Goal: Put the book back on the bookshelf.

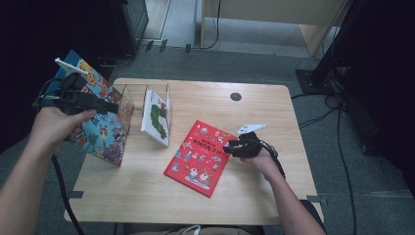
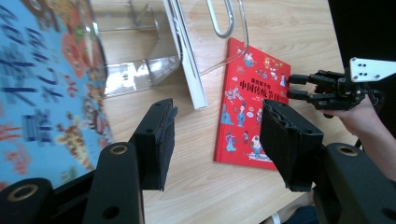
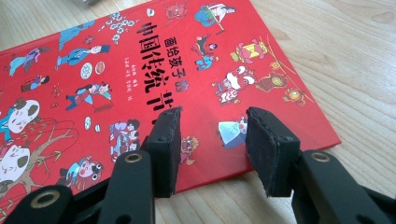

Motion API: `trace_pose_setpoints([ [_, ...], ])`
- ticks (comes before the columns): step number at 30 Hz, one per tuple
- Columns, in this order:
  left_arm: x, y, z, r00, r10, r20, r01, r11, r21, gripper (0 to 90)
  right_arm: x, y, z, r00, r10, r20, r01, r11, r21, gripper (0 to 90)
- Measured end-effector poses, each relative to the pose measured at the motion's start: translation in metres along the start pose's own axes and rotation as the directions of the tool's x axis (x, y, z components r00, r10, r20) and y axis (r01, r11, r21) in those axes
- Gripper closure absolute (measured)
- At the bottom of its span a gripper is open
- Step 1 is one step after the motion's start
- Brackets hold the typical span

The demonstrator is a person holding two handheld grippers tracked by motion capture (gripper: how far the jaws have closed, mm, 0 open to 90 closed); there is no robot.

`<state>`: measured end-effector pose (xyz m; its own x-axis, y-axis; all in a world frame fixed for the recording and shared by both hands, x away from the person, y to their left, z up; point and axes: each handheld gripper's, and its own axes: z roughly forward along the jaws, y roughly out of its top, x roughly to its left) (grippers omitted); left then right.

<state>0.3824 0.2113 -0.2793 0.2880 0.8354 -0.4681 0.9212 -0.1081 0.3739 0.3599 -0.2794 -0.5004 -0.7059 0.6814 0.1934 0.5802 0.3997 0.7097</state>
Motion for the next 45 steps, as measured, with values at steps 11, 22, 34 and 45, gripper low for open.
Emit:
trace_pose_setpoints([
  [11, -0.012, -0.020, 0.036, 0.9985, 0.055, 0.003, -0.055, 0.9982, 0.024, 43.7, -0.001, 0.000, 0.000, 0.9999, 0.012, 0.008, -0.012, 1.000, 0.009, 55.6],
  [22, -0.015, -0.041, 0.076, 0.9943, 0.102, 0.032, -0.103, 0.9943, 0.027, 44.5, -0.002, -0.001, 0.001, 0.9999, 0.008, 0.010, -0.008, 1.000, 0.008, 55.9],
  [34, -0.021, -0.056, 0.111, 0.9857, 0.157, 0.060, -0.160, 0.9864, 0.039, 45.3, -0.001, -0.001, 0.001, 1.0000, 0.002, 0.009, -0.002, 1.000, 0.009, 55.8],
  [45, -0.020, -0.070, 0.133, 0.9816, 0.182, 0.057, -0.184, 0.9822, 0.035, 45.2, -0.001, -0.001, 0.001, 1.0000, 0.001, 0.008, -0.002, 1.000, 0.005, 55.8],
])
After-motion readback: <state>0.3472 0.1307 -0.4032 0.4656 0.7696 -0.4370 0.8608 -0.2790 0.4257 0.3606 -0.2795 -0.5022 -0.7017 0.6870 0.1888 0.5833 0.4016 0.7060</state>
